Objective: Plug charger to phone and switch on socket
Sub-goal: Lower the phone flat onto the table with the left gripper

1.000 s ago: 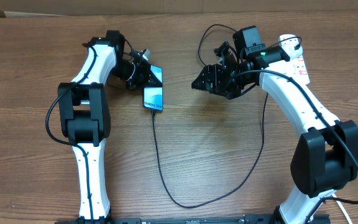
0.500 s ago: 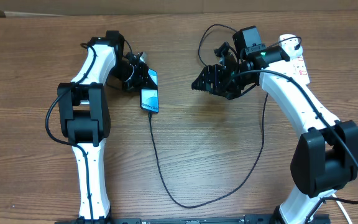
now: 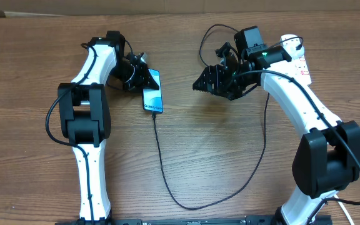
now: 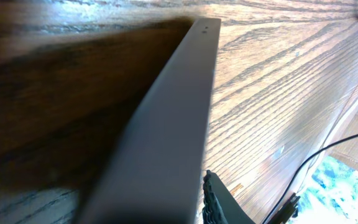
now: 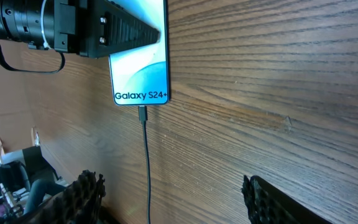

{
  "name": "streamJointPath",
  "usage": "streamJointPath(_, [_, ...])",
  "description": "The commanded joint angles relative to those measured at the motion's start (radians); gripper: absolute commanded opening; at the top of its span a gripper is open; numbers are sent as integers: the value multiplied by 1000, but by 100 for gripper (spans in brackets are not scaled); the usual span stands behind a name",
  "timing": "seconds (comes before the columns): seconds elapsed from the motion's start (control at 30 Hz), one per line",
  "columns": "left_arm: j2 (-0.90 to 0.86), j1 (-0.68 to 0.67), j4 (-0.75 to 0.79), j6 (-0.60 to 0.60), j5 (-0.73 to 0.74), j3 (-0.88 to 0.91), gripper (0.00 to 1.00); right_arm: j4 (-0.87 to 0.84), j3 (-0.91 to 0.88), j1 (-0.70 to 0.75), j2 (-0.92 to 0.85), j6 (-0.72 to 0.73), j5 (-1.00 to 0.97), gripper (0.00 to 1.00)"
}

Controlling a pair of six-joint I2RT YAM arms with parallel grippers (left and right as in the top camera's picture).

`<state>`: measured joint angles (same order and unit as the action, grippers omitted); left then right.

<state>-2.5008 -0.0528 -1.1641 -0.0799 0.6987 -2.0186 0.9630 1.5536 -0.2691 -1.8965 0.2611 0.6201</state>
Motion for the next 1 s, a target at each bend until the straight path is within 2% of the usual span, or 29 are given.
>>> streamJointPath(0.0, [3,3,-13,-14,-27,-13,17,2,19,-5,21,-8,-10,73])
streamJointPath(0.17, [3,3,-17,-14,-30,-13,18,5,19,-5,21,-8,-10,73])
streamJointPath(0.37, [3,3,-18,-14,-30,-13,35,8,19,-5,21,-8,-10,73])
streamJointPath(0.73, [3,4,-36,-34,-128,-13,35,11,19,-5,21,-8,-10,73])
streamJointPath(0.97, [3,4,-40,-60,-204,-13,45,11,19,-5,21,-8,-10,73])
